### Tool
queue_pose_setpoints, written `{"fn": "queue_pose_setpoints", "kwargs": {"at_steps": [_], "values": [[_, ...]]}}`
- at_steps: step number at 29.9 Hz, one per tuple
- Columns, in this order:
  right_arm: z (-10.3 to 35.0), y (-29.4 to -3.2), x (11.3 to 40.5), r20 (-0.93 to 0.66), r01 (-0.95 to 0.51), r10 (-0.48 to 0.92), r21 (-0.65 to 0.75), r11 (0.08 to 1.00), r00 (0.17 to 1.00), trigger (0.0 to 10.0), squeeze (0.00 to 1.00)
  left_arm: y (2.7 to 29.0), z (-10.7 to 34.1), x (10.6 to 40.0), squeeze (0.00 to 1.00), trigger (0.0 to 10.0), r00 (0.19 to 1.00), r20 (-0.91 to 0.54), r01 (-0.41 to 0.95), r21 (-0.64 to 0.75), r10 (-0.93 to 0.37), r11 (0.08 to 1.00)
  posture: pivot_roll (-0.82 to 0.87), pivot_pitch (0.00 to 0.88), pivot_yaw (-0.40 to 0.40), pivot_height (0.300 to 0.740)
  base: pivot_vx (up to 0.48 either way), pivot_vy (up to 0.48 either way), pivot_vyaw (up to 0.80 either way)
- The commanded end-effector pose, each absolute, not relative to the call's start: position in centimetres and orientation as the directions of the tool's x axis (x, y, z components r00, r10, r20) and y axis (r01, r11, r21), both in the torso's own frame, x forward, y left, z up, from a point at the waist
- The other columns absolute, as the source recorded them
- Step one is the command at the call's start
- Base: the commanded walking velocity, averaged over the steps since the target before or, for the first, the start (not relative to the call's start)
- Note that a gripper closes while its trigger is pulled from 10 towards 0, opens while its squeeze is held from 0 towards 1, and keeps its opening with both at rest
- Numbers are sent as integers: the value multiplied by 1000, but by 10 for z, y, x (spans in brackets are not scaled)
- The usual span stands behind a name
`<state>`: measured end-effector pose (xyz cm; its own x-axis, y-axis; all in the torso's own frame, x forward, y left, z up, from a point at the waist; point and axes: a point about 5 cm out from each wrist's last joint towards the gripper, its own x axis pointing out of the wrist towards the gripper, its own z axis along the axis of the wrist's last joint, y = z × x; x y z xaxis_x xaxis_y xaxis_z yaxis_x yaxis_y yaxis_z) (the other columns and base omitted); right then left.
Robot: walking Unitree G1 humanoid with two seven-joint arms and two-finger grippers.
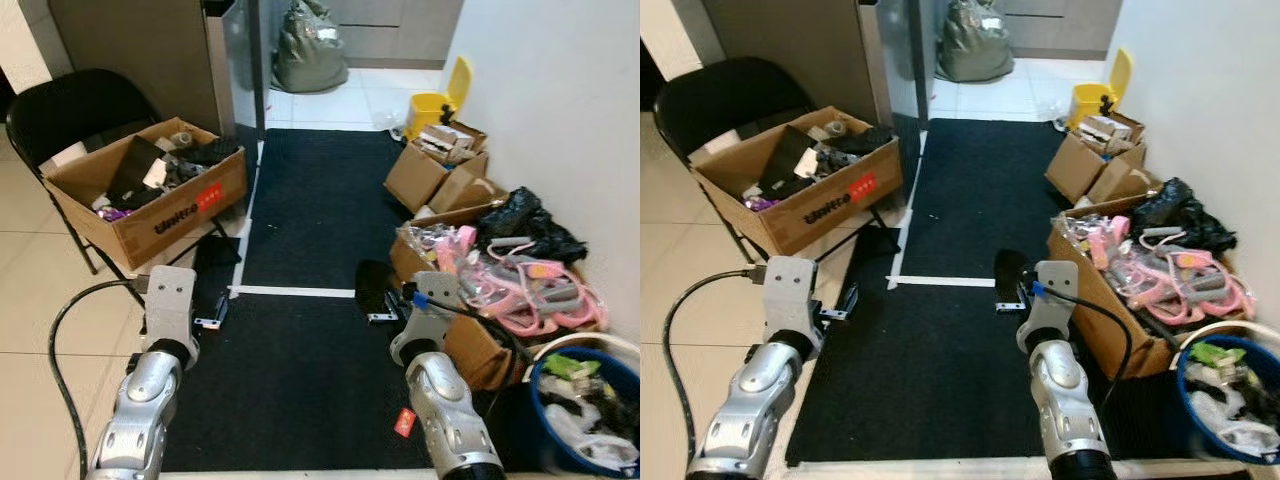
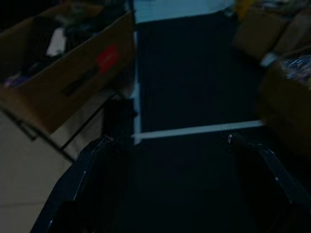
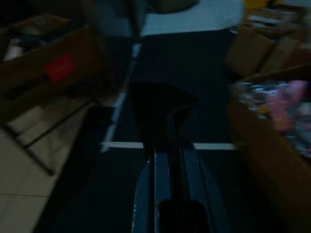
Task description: Picking trash to rubbish bin
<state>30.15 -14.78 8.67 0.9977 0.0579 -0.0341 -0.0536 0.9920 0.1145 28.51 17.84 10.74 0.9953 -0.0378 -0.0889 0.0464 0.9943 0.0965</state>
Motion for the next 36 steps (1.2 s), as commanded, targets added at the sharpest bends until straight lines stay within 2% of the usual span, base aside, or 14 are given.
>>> {"fn": "queue_pose_setpoints", "kwargs": {"at_steps": [1, 36], "values": [[85, -148, 300, -33, -43, 48, 131, 990, 998, 10000, 0, 184, 102, 283, 0, 10000, 993, -114, 39, 112, -26, 993, -31, 81, -13, 740, 292, 0, 0], [84, -148, 301, -37, -31, 36, 135, 990, 999, 10000, 0, 184, 105, 285, 0, 10000, 994, -109, 36, 115, -23, 993, -23, 94, -14, 740, 289, 0, 0]]}}
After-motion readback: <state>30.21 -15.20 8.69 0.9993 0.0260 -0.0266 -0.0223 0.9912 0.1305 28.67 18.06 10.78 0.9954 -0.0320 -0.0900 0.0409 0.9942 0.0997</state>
